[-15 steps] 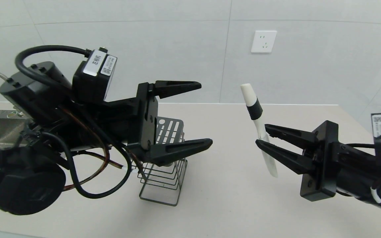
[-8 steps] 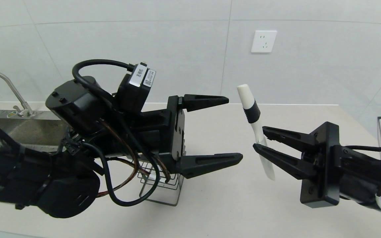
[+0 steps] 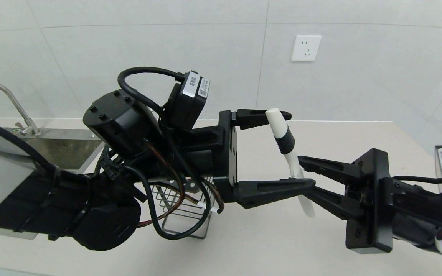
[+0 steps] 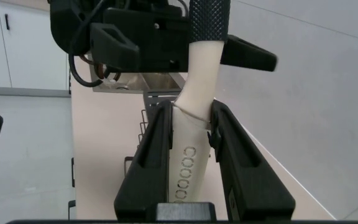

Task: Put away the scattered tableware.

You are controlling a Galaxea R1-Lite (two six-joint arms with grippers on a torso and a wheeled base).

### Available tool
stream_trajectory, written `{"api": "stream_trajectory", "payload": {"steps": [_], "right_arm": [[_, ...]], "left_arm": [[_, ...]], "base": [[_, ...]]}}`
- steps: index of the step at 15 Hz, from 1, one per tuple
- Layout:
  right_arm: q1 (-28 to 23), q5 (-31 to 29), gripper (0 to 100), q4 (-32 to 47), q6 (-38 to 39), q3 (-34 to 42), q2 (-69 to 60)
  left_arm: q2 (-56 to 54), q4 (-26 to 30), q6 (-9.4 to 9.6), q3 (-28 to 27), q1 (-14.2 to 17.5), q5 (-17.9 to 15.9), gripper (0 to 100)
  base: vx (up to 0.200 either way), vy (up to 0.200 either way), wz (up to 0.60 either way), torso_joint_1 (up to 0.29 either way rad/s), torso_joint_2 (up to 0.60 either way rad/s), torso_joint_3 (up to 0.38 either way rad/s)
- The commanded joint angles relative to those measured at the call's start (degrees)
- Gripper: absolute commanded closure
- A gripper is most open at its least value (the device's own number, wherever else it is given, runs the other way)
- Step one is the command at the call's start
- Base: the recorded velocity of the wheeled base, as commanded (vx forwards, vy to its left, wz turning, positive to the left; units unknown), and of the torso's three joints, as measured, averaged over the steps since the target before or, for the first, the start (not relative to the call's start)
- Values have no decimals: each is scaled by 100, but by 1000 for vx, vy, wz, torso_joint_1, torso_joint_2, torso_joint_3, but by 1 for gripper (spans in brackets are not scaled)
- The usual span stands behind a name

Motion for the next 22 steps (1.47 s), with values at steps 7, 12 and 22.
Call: {"api": "stream_trajectory", "payload": {"steps": [7,12,22], "right_arm": [[14,0,100,-45,-23,4,-11],[14,0,100,-45,-49,40,-28],[-22,0,100,-45,-58,31,-213]], "left_arm": [[-54,-167,-19,-106,-75,55,0],[-10,-175,-28,-114,-128,116,0],[8,-386,-19,-88,-154,125,100]], "base": [[0,0,0,0,0,0],[0,0,0,0,0,0],[0,0,0,0,0,0]]}}
